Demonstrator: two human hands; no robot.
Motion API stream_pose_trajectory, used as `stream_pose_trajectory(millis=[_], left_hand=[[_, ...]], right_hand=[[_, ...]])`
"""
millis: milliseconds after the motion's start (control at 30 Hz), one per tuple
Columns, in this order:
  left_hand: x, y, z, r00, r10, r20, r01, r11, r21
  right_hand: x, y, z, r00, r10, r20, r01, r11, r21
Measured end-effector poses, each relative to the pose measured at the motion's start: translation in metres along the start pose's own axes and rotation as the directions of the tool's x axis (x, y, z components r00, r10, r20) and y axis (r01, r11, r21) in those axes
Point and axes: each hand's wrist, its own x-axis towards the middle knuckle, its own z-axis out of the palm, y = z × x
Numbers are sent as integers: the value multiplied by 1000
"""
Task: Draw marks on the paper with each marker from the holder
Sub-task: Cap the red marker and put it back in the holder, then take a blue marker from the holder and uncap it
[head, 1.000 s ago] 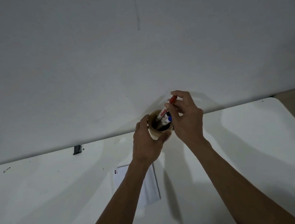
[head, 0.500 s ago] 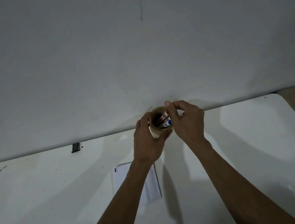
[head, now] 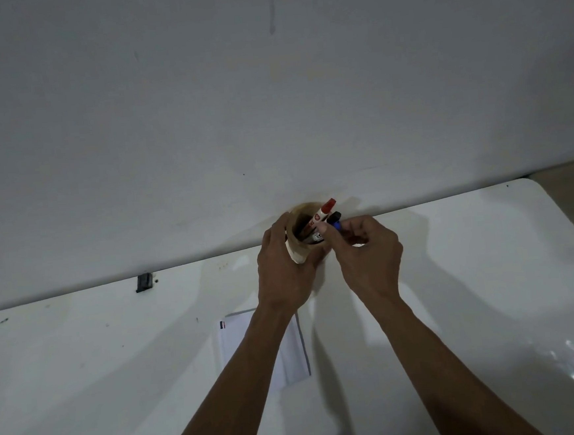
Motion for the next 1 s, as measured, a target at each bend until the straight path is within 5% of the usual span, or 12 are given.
stream_pose_trajectory(millis=[300,467,600,800,1000], left_hand=[[0,4,-3,999,-30,16,30,998,-50],[-13,21,-16,998,-1,61,4,999,-51],[-32,-6,-51,983,-169,69,167,985,34],[-51,8,-87,969,-247,-9,246,968,-52],[-72,25,-125,953,-194,234,221,971,-94]], right_hand=[[5,-16,-17,996,-50,-80,55,997,54],[-9,-51,-55,976,-51,-210,105,962,253],[-38,-82,-56,972,-157,-177,218,884,414],[-54,-73,-40,982,-154,109,118,952,282],[-98,-57,-14,875,56,480,-16,996,-87]])
